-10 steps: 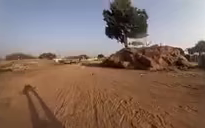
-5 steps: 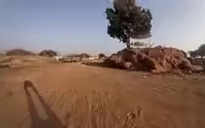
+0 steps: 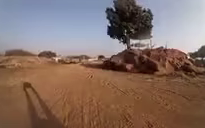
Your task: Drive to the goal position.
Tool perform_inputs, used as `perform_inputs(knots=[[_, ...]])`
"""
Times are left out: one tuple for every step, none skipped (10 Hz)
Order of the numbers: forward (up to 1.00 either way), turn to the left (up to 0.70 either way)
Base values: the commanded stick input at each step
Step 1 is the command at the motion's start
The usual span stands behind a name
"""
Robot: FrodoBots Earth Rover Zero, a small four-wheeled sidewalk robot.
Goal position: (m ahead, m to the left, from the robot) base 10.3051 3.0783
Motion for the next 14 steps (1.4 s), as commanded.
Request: perform_inputs(knots=[[0.7,0.0],[0.7,0.0],[0.7,0.0],[0.7,0.0],[0.7,0.0],[0.7,0.0],[0.7,0.0],[0.7,0.0],[0.7,0.0],[0.7,0.0],[0.7,0.0],[0.7,0.0],[0.7,0.35],[0.7,0.34]])
